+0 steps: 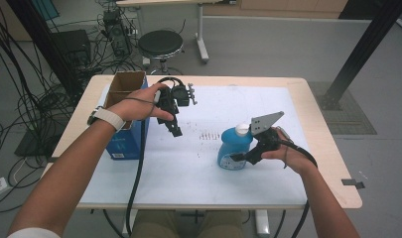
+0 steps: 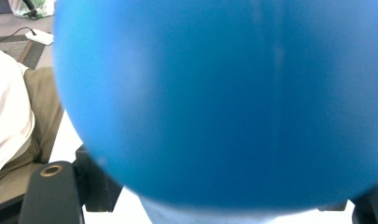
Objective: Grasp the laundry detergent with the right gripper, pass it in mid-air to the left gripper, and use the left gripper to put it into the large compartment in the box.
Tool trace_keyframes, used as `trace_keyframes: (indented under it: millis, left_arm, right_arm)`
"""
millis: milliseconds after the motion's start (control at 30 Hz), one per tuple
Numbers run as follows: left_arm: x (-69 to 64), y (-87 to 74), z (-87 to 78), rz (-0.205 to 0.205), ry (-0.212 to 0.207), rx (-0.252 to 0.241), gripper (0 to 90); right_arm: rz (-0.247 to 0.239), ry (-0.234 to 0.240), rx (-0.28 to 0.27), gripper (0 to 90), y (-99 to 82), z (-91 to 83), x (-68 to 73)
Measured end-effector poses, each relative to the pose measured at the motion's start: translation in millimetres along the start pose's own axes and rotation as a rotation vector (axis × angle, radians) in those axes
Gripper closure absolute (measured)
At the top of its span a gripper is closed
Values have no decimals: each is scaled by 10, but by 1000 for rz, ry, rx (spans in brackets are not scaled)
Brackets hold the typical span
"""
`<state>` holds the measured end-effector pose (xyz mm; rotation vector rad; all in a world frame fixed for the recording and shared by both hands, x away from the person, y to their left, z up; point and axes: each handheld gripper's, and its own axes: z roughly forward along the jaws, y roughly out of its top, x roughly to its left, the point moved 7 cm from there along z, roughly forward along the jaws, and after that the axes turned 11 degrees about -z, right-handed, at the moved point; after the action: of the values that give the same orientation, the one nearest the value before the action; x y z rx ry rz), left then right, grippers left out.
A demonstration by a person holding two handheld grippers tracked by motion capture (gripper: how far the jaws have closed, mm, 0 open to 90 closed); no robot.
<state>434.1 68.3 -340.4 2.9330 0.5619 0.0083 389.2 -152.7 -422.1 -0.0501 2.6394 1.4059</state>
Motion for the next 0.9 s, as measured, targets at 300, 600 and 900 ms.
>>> trace_keyframes:
  millis: [300, 600, 900]
  left_arm:
    - [0, 5, 18, -1, -3, 0, 128]
    - [4, -1, 19, -1, -3, 3, 128]
    - [5, -4, 31, 0, -6, 5, 128]
  right_arm:
    - [-3, -2, -8, 237, 0, 9, -4]
    - [-10, -4, -19, 267, -3, 30, -2]
    - [-10, 0, -33, 298, -8, 41, 3]
